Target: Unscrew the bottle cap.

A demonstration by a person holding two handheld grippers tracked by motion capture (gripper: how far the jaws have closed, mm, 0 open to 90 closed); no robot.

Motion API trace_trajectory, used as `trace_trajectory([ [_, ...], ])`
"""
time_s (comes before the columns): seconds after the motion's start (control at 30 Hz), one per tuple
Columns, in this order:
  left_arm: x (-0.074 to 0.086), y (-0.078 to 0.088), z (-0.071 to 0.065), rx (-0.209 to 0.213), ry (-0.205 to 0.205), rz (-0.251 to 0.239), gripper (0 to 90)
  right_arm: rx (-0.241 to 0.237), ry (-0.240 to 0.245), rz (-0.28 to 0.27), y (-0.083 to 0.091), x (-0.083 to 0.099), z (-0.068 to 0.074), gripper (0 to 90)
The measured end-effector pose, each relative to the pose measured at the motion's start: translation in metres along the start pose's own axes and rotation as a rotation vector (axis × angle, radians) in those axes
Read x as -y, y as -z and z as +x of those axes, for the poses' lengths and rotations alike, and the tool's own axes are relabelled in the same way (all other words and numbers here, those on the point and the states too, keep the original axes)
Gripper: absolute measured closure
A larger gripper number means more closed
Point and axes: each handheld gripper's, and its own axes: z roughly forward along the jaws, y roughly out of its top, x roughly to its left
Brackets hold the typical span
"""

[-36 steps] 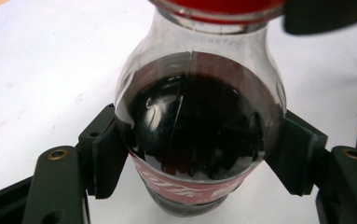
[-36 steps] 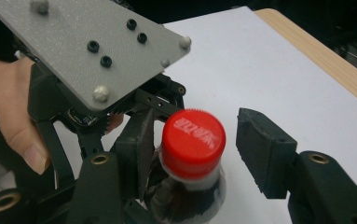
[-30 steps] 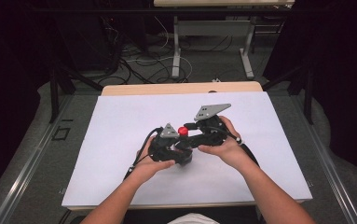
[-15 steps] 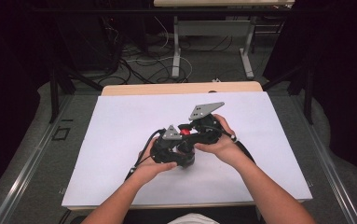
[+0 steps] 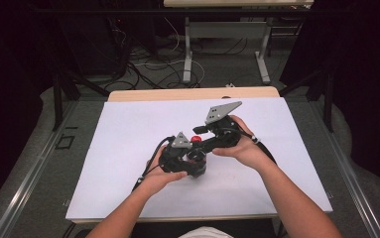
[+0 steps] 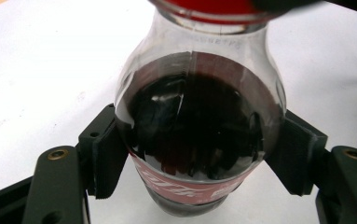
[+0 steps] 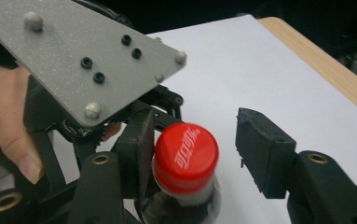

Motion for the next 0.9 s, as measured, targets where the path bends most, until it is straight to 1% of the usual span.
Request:
trace_trajectory([
  [0.03,0.001,-0.001,0.0,-0.01,0.013,-0.013,30.0,0.027,-0.009,-0.012,0.0,0.0,0.001,44.8],
  [0.07,0.001,0.0,0.001,-0.013,0.008,-0.009,30.1,0.038,-0.025,0.002,0.001,0.0,0.003,45.0],
  [0.13,0.001,0.0,0.002,-0.023,0.022,-0.013,30.1,0.069,-0.04,-0.016,0.0,0.002,0.008,45.1],
  [0.2,0.001,0.001,0.004,-0.03,0.034,-0.008,30.1,0.101,-0.051,-0.011,0.0,0.003,0.013,46.9],
  [0.23,0.001,0.001,0.005,-0.033,0.036,-0.007,30.1,0.105,-0.045,-0.002,-0.001,0.003,0.015,47.9],
  [0.27,0.001,0.001,0.005,-0.033,0.034,-0.004,30.1,0.114,-0.047,-0.008,-0.002,0.003,0.017,49.2],
  [0.33,0.002,0.0,0.004,-0.035,0.044,-0.019,30.1,0.116,-0.031,-0.008,-0.005,0.004,0.02,51.5],
  [0.37,0.001,0.0,0.004,-0.032,0.035,-0.02,30.1,0.108,-0.023,-0.01,-0.006,0.003,0.021,51.4],
  [0.4,0.001,0.0,0.003,-0.036,0.027,-0.016,30.1,0.119,-0.031,-0.017,-0.008,0.003,0.022,51.6],
  [0.43,0.001,0.001,0.003,-0.026,0.012,0.004,30.1,0.115,-0.025,-0.02,-0.009,0.003,0.022,52.0],
  [0.47,0.001,0.0,0.001,-0.023,0.029,-0.014,30.1,0.114,-0.037,-0.02,-0.01,0.002,0.023,52.4],
  [0.5,0.001,0.0,0.001,-0.021,0.015,-0.003,30.1,0.112,-0.045,-0.021,-0.01,0.002,0.023,53.1],
  [0.53,0.0,-0.001,0.0,-0.025,0.018,-0.019,30.1,0.111,-0.043,-0.022,-0.011,0.002,0.022,54.2],
  [0.57,0.0,0.0,-0.001,-0.017,0.011,-0.003,30.1,0.11,-0.038,-0.022,-0.011,0.001,0.022,55.0],
  [0.6,0.0,0.0,-0.001,-0.015,0.005,-0.002,30.1,0.107,-0.038,-0.021,-0.012,0.001,0.021,56.2],
  [0.63,-0.001,0.0,-0.002,-0.016,-0.001,-0.001,30.1,0.099,-0.045,-0.022,-0.012,0.001,0.019,59.8],
  [0.67,-0.001,0.0,-0.002,-0.017,0.0,-0.003,30.1,0.099,-0.045,-0.022,-0.012,0.001,0.019,59.8],
  [0.7,-0.001,0.0,-0.003,-0.014,0.009,-0.004,30.1,0.084,-0.038,-0.027,-0.012,0.001,0.016,60.2],
  [0.73,0.0,0.0,-0.003,-0.012,0.008,-0.003,30.1,0.084,-0.038,-0.027,-0.012,0.001,0.016,60.2],
  [0.77,0.0,-0.001,-0.003,-0.013,0.006,-0.002,30.1,0.074,-0.044,-0.022,-0.012,0.0,0.015,60.4],
  [0.8,0.0,-0.001,-0.004,-0.013,0.011,-0.007,30.1,0.05,-0.03,-0.01,-0.011,0.0,0.013,60.6],
  [0.83,-0.001,0.0,-0.003,0.003,0.006,0.01,30.1,0.03,-0.019,0.0,-0.01,-0.001,0.011,60.8],
  [0.87,-0.001,0.001,-0.003,0.007,0.002,0.011,30.1,0.03,-0.019,0.0,-0.01,-0.001,0.011,60.8],
  [0.9,-0.001,0.0,-0.004,-0.003,-0.004,-0.001,30.1,0.002,-0.008,0.009,-0.009,-0.001,0.008,60.8],
])
